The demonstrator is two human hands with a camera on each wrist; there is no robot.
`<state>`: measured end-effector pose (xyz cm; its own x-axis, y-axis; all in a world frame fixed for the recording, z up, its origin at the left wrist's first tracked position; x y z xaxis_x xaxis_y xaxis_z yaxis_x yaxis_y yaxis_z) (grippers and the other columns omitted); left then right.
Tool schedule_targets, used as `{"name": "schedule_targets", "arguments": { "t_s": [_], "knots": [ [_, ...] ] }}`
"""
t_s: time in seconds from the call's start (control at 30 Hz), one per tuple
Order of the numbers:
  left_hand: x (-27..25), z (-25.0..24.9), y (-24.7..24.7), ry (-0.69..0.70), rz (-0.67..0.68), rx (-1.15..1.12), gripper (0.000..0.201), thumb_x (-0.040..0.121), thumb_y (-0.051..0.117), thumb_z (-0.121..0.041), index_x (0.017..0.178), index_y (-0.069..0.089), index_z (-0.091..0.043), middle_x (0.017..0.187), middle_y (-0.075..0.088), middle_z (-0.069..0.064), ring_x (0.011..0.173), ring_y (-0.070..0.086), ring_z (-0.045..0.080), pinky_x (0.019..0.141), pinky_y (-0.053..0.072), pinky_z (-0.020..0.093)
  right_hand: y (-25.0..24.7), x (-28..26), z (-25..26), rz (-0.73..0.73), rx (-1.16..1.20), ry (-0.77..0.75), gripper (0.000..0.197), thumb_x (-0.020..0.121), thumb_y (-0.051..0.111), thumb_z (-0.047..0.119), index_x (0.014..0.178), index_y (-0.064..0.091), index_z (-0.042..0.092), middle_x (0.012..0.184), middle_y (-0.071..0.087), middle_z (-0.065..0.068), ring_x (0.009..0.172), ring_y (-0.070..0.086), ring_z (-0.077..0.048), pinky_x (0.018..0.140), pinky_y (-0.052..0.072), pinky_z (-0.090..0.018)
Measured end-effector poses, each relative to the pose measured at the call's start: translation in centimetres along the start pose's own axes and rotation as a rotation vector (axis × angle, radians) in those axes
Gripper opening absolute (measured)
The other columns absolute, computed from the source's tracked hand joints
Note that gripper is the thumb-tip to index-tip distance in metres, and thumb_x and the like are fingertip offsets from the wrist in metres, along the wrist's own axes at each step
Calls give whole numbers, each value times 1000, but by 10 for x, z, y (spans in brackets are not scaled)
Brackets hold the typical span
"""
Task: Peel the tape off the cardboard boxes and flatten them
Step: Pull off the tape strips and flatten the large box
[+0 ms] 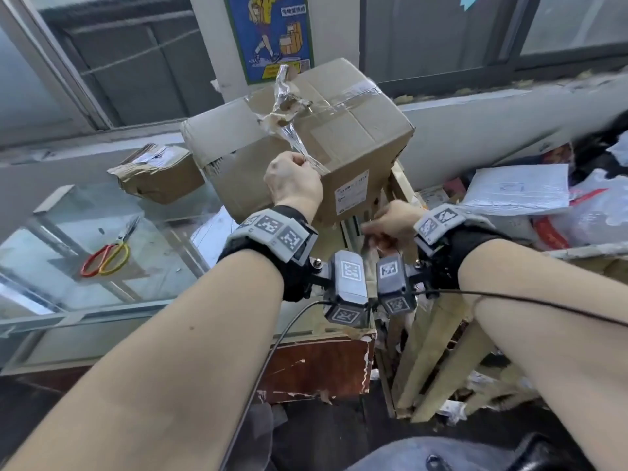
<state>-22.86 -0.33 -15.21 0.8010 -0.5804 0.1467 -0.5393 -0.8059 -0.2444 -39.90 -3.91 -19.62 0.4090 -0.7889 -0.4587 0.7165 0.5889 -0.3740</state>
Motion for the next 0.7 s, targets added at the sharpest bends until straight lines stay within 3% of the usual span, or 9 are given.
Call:
{"name": "schedule_targets", "arguments": {
  "t_s": [0.1, 0.2, 0.33, 0.43, 0.5, 0.6, 0.7],
  "knots": [
    [-3, -4, -3, -77, 140, -34, 23, 78, 58, -5, 63, 60, -22, 88, 71, 8, 89, 70, 28, 84, 57, 40, -7, -13, 24, 128, 478, -77, 20, 95, 55, 26, 84, 59, 11, 55, 51, 1, 48, 42, -7, 41, 39, -15],
    [-13, -11, -8, -108, 268, -65, 31, 83, 56, 9, 71, 60, -18, 79, 64, 4, 77, 68, 21, 83, 58, 38, -12, -20, 33, 150, 667, -165, 21, 98, 50, 21, 78, 52, 14, 58, 53, 0, 50, 42, -8, 43, 41, -15],
    [-24, -14, -15, -119, 416, -182, 36, 79, 49, 26, 94, 60, -5, 96, 61, 11, 70, 62, 14, 72, 60, 34, -9, -27, 36, 174, 636, -263, 9, 96, 50, 7, 89, 56, 9, 63, 57, -3, 50, 48, -10, 46, 46, -18],
    [-31, -16, -21, -152, 522, -230, 45, 73, 48, 32, 96, 57, -5, 105, 61, 16, 79, 64, 20, 61, 58, 23, -6, -29, 34, 177, 555, -254, 7, 91, 56, 4, 92, 63, 7, 69, 67, -4, 58, 58, -11, 51, 51, -19],
    [-35, -16, -23, -165, 579, -248, 48, 70, 55, 31, 104, 56, -3, 107, 62, 17, 84, 65, 25, 66, 58, 28, -5, -28, 32, 192, 552, -247, 10, 90, 57, 1, 89, 65, 7, 77, 71, -7, 68, 65, -15, 54, 54, -21],
    [-41, -15, -22, -156, 547, -252, 44, 64, 72, 23, 97, 58, -4, 99, 62, 15, 86, 64, 26, 75, 55, 37, -1, -31, 32, 231, 575, -226, 12, 91, 53, -2, 88, 63, 3, 78, 72, -11, 69, 69, -19, 59, 57, -25],
    [-45, -14, -20, -135, 456, -231, 46, 65, 79, 13, 103, 60, -5, 96, 64, 11, 81, 63, 20, 69, 56, 31, 2, -36, 32, 273, 579, -204, 11, 94, 49, -1, 91, 60, -2, 76, 71, -17, 64, 70, -22, 62, 59, -29]
  ]
}}
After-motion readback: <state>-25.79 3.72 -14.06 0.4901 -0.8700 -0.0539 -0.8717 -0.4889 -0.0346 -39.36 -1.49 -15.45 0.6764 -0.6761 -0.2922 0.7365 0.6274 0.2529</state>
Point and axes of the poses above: each hand's wrist, its own x-axis towards the middle knuckle, its own y-axis out of the palm, z = x × y, the point moved 2 cm from there along x, towards the middle knuckle
